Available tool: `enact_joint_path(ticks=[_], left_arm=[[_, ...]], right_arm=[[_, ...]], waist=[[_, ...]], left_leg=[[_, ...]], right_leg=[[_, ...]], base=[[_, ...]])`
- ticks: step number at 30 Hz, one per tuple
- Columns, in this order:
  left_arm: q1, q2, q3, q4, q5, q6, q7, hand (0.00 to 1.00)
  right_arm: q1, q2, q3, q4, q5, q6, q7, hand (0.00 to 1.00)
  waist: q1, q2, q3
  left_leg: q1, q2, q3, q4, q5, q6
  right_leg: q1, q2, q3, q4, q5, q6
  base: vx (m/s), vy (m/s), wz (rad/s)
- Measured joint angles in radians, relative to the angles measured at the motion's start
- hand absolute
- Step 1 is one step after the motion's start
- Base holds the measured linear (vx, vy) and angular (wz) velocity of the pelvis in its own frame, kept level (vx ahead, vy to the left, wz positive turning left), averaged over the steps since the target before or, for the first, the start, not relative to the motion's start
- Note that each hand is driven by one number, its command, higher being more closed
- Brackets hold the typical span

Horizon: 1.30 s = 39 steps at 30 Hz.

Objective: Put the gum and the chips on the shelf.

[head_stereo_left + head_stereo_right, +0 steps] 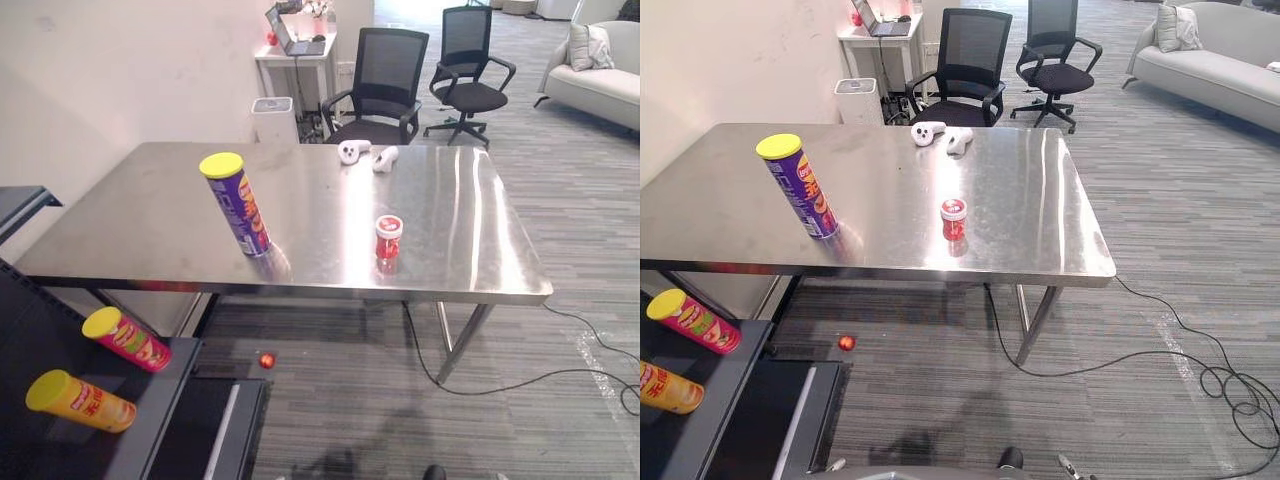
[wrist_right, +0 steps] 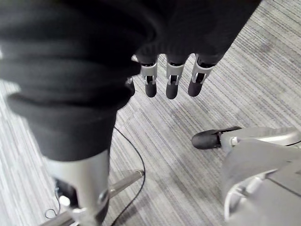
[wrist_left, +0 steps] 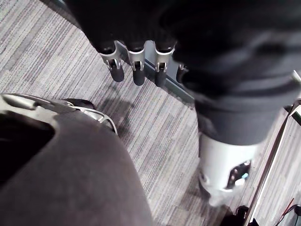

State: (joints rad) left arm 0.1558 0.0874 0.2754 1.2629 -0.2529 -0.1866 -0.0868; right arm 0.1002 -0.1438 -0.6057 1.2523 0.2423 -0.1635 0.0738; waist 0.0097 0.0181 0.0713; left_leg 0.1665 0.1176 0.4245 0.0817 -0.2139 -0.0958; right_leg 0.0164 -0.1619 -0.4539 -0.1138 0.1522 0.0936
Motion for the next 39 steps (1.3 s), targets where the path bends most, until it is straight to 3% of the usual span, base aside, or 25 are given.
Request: enact_joint_path(ticks=[4, 10, 16, 25, 32, 39], left_arm=[[-0.004, 0.001, 0.006, -0.002, 0.000, 0.000, 0.000, 0.00], [0.000, 0.000, 0.005, -0.033, -0.004, -0.001, 0.000, 0.00], [0.008, -0.002, -0.004, -0.058, -0.010, -0.006, 0.000, 0.00], [0.041, -0.005, -0.006, -0.091, -0.009, -0.007, 0.000, 0.00], [0.048, -0.005, -0.013, -0.093, -0.008, -0.007, 0.000, 0.00], [0.061, -0.005, -0.016, -0.094, -0.008, -0.006, 0.002, 0.00]], right_arm=[[-0.024, -0.044, -0.016, -0.111, 0.013, -0.018, -0.009, 0.00], [-0.017, -0.089, -0.014, -0.515, -0.010, -0.028, -0.091, 0.00], [-0.020, -0.089, 0.016, -0.817, -0.125, -0.060, -0.153, 0.00], [-0.010, -0.087, 0.078, -1.029, -0.238, -0.065, -0.145, 0.00], [-0.007, -0.107, 0.176, -1.143, -0.242, -0.085, -0.090, 0.00], [-0.034, -0.135, 0.261, -1.190, -0.241, -0.092, -0.082, 0.00]], waist=[[-0.003, 0.006, -0.002], [-0.006, 0.011, 0.001], [-0.007, 0.011, 0.002], [-0.006, 0.007, 0.005], [-0.004, -0.003, 0.025], [0.001, -0.004, 0.033]], left_leg=[[-0.003, -0.004, -0.001, -0.011, 0.000, 0.000], [-0.008, -0.008, -0.014, -0.016, 0.000, 0.000], [-0.008, -0.008, -0.028, -0.025, 0.000, 0.000], [-0.008, -0.010, -0.037, -0.026, 0.000, 0.000], [-0.010, -0.008, -0.080, -0.027, 0.000, 0.000], [-0.026, -0.004, -0.110, -0.027, 0.000, 0.000]], right_leg=[[-0.016, 0.000, 0.017, 0.000, 0.000, 0.000], [-0.028, 0.000, 0.025, 0.000, 0.000, 0.000], [-0.029, 0.001, 0.022, 0.000, 0.000, 0.000], [-0.026, -0.001, 0.017, 0.005, 0.000, 0.000], [-0.013, -0.003, -0.008, 0.005, 0.000, 0.000], [-0.014, -0.002, -0.031, 0.005, 0.000, 0.000]], base=[[0.05, 0.022, -0.11], [0.02, 0.011, -0.04], [0.00, 0.000, 0.00], [-0.01, -0.003, 0.01], [-0.04, -0.018, 0.10], [-0.03, -0.015, 0.10]])
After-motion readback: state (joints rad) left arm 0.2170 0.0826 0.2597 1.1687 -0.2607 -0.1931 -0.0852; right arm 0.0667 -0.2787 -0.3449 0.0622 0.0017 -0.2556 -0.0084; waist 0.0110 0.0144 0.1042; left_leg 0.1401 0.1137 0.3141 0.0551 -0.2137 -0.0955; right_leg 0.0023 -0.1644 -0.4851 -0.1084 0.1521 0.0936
